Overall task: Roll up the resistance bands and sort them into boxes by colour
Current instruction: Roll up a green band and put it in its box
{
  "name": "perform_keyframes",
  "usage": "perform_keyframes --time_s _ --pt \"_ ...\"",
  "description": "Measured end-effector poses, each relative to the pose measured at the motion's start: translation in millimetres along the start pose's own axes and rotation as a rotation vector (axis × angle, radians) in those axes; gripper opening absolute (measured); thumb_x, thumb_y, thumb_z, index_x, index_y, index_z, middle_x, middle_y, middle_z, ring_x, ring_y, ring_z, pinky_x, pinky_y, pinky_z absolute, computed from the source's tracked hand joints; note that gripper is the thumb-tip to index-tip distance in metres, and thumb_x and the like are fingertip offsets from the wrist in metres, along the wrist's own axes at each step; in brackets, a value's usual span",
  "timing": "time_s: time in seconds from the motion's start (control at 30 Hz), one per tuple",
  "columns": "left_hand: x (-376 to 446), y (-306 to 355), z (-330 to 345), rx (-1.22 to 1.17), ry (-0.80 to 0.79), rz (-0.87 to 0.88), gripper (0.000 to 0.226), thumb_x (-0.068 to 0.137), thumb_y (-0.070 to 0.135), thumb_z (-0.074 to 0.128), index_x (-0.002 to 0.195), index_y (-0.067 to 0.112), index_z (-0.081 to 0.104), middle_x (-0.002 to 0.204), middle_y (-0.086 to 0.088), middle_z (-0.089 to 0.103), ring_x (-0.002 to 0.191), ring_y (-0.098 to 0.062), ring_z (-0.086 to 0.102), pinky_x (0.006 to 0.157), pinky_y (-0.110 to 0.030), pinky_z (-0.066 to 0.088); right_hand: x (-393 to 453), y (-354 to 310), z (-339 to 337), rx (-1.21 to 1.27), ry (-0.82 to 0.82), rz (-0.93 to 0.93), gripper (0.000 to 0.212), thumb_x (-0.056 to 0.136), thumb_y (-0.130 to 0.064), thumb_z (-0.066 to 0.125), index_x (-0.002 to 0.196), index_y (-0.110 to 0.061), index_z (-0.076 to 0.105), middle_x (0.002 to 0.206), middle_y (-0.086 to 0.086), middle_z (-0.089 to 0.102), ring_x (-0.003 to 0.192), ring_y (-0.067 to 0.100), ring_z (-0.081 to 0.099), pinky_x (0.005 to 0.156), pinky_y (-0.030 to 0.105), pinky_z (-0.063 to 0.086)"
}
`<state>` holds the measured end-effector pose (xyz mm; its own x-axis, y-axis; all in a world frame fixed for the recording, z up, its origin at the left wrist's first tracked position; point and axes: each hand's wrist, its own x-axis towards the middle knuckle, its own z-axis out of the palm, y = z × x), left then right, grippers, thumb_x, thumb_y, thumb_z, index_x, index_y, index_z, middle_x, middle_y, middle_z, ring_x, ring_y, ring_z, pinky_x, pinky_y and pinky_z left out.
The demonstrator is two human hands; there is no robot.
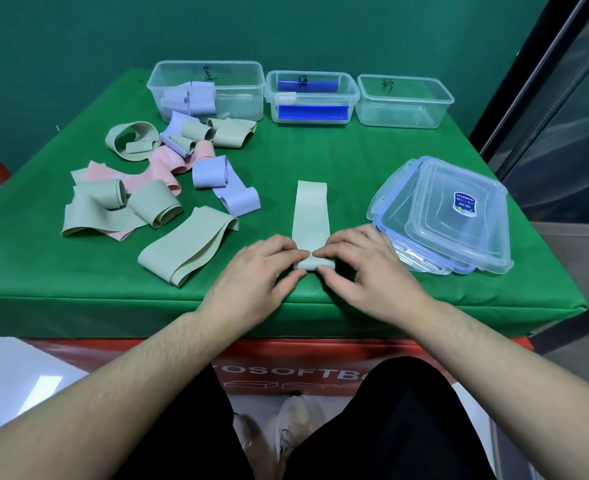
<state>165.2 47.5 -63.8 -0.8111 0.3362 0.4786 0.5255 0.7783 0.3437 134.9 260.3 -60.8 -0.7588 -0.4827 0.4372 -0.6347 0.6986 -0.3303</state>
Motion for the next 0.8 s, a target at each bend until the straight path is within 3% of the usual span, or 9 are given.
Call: perform_keyframes --time_s 0.17,0.3,0.5,0.7,0.8 --pt "4.4 -0.9 -2.4 -0.038 0.003 -0.026 0.025 0.092 0.03 0.064 0.114 0.018 0.069 0.101 0.006 0.065 0.086 -0.017 0.062 0.077 -0.039 0.052 3.0 1.8 -2.2 0.05 -0.001 -0.01 0.031 0.091 -0.047 0.057 0.114 -0.029 0.067 0.106 -0.015 0.06 0.099 0.012 0.046 0.089 0.038 0.042" --pt "5.7 2.4 -3.8 -0.087 0.032 -0.109 0.018 0.09 0.029 0.068 0.105 0.019 0.067 0.089 0.015 0.058 0.069 -0.007 0.046 0.071 -0.03 0.045 4.6 4.3 1.3 0.117 0.005 0.008 0.027 0.089 -0.045 0.057 0.108 -0.029 0.068 0.101 -0.015 0.062 0.091 0.012 0.049 0.085 0.04 0.045" --pt "8.7 2.0 -1.8 -0.065 0.044 -0.15 0.021 0.086 0.025 0.073 0.105 0.017 0.069 0.107 0.006 0.06 0.074 0.0 0.035 0.067 -0.014 0.029 7.5 4.1 2.8 0.042 0.05 0.027 0.033 0.091 -0.048 0.054 0.111 -0.028 0.071 0.108 -0.012 0.06 0.101 0.015 0.046 0.089 0.043 0.042" --pt "13.7 -1.1 -2.7 -0.021 0.01 -0.146 0.026 0.09 0.03 0.068 0.112 0.017 0.068 0.117 0.005 0.059 0.073 -0.001 0.035 0.069 -0.02 0.036 13.9 4.6 2.0 -0.034 -0.003 0.022 0.043 0.09 -0.051 0.053 0.128 -0.032 0.061 0.132 -0.014 0.056 0.12 0.016 0.042 0.098 0.037 0.032" --pt "14.5 -1.4 -3.9 -0.014 -0.003 -0.118 0.025 0.091 0.028 0.068 0.112 0.015 0.068 0.123 0.004 0.061 0.082 -0.007 0.042 0.072 -0.014 0.032 18.9 5.0 1.6 -0.005 -0.074 0.042 0.047 0.091 -0.054 0.047 0.128 -0.031 0.062 0.125 -0.017 0.061 0.117 0.014 0.046 0.1 0.04 0.036"
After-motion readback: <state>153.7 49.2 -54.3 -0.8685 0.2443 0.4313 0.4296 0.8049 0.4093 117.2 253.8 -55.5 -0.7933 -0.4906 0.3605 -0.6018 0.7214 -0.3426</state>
